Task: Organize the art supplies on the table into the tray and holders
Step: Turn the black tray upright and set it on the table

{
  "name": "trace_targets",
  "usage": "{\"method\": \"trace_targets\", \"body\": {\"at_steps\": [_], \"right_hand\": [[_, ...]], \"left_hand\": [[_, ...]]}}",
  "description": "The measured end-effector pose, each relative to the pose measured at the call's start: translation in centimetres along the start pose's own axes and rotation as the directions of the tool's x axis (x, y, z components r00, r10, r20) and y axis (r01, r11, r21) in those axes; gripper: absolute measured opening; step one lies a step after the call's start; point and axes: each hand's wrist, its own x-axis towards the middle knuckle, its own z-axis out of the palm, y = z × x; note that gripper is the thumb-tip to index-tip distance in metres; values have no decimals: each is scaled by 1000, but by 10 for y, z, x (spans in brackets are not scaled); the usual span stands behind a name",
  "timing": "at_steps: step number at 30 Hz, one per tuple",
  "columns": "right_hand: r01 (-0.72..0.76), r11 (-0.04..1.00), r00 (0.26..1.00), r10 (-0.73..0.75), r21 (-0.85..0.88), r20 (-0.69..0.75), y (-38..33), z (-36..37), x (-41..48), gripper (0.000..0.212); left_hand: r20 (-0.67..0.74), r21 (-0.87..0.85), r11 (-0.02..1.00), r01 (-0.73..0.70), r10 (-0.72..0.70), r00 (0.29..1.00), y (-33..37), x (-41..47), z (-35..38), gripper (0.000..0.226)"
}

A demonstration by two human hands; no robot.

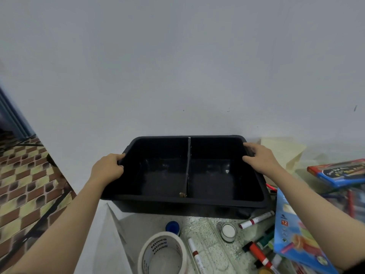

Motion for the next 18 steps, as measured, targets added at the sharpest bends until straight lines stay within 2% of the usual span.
{"method": "trace_targets", "body": {"at_steps": [3, 8, 11, 18], "right_hand": [[-1, 997, 1000, 2, -74, 12, -7, -4, -5, 50], [-11, 987, 999, 3, -163, -48, -16, -5, -30, 39], [-6, 979, 1000, 2, -204, -21, -14, -4, -43, 41], [-16, 991, 1000, 13, -135, -26, -12, -3, -52, 45]], "left_hand": [[3, -2, 1000, -9, 9, 1000, -2, 0, 1, 52], [16, 20, 1000, 0, 0, 1000, -3, 3, 3, 55], [13, 44, 999, 11, -12, 1000, -3, 3, 4, 58], [30, 27, 999, 23, -24, 999, -6, 0, 3, 57]]}}
